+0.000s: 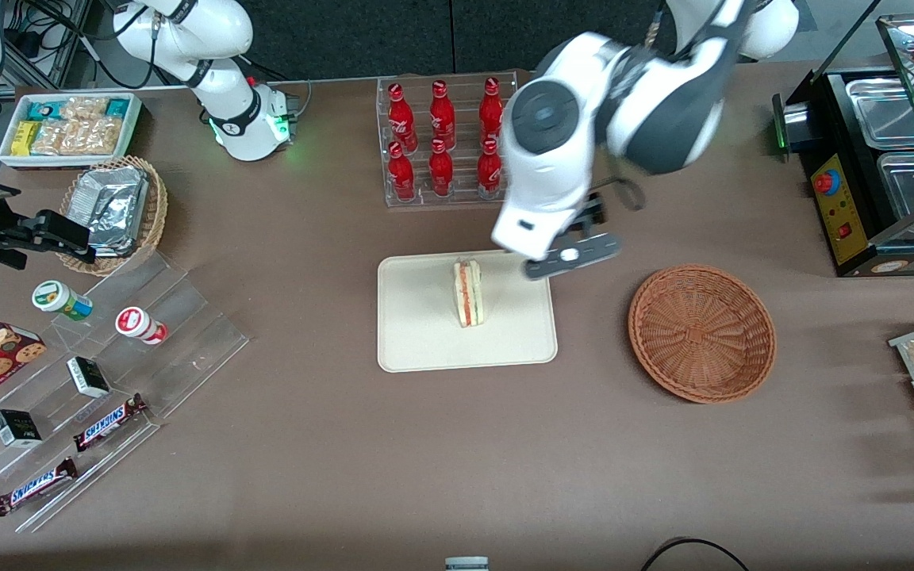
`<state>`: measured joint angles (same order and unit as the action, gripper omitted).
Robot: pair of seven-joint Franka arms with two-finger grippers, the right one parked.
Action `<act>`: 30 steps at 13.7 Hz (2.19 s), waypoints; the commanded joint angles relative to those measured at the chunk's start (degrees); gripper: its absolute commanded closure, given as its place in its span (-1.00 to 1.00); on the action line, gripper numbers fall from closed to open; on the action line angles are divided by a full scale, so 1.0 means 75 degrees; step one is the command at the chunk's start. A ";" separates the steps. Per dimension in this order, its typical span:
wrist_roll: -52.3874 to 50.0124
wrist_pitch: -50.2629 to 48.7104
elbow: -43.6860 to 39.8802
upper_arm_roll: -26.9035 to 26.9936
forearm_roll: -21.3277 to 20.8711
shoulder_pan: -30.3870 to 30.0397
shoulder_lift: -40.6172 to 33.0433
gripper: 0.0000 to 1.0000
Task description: Place sandwich from basket to tray
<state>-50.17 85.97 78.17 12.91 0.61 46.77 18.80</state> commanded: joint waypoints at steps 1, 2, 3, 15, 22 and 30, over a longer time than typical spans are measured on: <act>0.0906 -0.0305 0.0358 0.0829 0.0118 0.0057 -0.0607 -1.00; 0.1492 -0.0574 0.0347 0.1181 0.0130 0.0068 -0.0678 -1.00; 0.1939 -0.0820 0.0335 0.1486 0.0130 0.0057 -0.0794 -1.00; 0.5281 -0.1864 0.0288 0.2489 0.0610 -0.1648 -0.1803 -1.00; 0.6241 -0.2146 0.0756 -0.1265 0.0107 -0.5392 -0.2471 -1.00; 0.6314 -0.2089 0.0546 -0.1277 -0.0151 -0.5416 -0.2401 -1.00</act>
<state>-4.14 70.12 82.22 4.32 1.02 7.07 1.63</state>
